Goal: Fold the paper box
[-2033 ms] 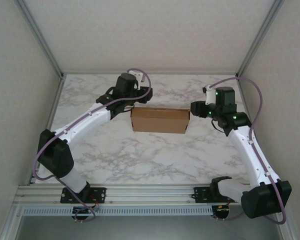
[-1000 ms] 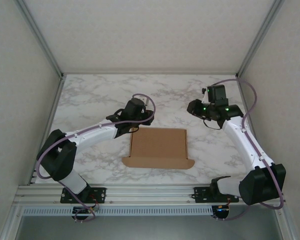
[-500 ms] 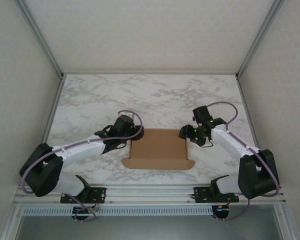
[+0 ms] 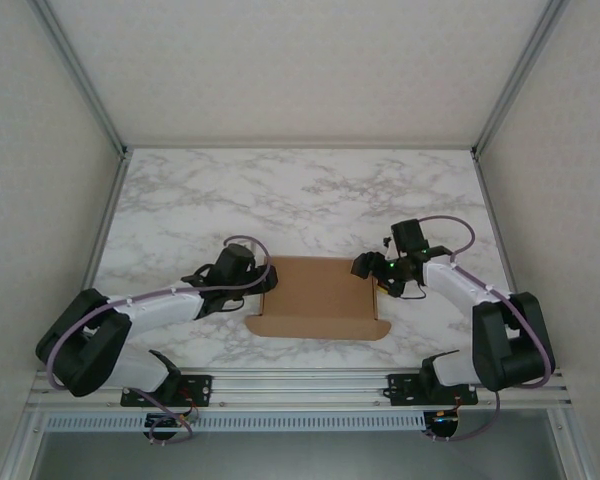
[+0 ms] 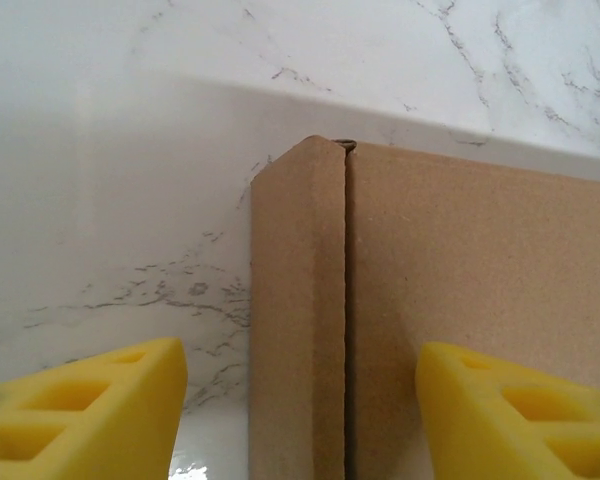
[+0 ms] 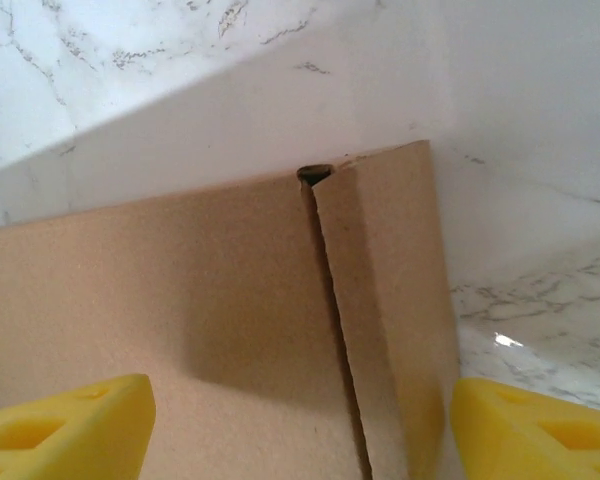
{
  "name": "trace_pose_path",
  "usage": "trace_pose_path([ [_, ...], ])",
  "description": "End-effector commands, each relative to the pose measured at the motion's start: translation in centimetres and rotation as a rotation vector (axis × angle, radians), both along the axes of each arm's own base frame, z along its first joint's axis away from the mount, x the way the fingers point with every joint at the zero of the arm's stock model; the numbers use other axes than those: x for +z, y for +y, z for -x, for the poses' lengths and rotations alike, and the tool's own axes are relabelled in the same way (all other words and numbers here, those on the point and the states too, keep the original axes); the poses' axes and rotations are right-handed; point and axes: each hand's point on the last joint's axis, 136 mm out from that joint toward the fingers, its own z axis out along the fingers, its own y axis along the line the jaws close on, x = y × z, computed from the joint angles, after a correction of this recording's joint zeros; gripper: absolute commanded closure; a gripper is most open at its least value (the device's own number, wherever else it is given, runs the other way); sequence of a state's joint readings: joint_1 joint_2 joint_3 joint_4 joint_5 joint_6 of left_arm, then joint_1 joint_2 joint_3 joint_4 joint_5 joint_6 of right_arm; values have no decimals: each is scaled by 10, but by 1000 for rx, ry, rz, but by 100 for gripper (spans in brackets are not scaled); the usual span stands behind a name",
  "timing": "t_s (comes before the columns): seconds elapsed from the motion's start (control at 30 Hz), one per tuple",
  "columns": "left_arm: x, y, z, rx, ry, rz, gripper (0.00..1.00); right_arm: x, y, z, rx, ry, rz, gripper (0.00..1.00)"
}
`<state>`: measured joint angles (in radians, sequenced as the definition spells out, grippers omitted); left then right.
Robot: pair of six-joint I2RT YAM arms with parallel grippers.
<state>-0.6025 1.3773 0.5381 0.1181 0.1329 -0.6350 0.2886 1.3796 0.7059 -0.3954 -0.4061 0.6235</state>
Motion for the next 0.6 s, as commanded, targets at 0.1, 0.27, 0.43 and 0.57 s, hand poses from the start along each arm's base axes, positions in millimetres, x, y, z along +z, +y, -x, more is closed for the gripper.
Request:
trace_pose_path([
  [0.1,-42,0,21,-9,179,43,38,-8,15,-1,-7,36,-145,22],
  [0.27,-59,13,25,36,241,53,40,-9,10,-4,-31,30,-158,21],
  [0.43,-70,19,28,60,282,73,50,-7,-6,-7,-90,30,-172,20],
  [0.57,-75,23,31,74,301,97,63,-6,-15,-7,-122,32,-192,19],
])
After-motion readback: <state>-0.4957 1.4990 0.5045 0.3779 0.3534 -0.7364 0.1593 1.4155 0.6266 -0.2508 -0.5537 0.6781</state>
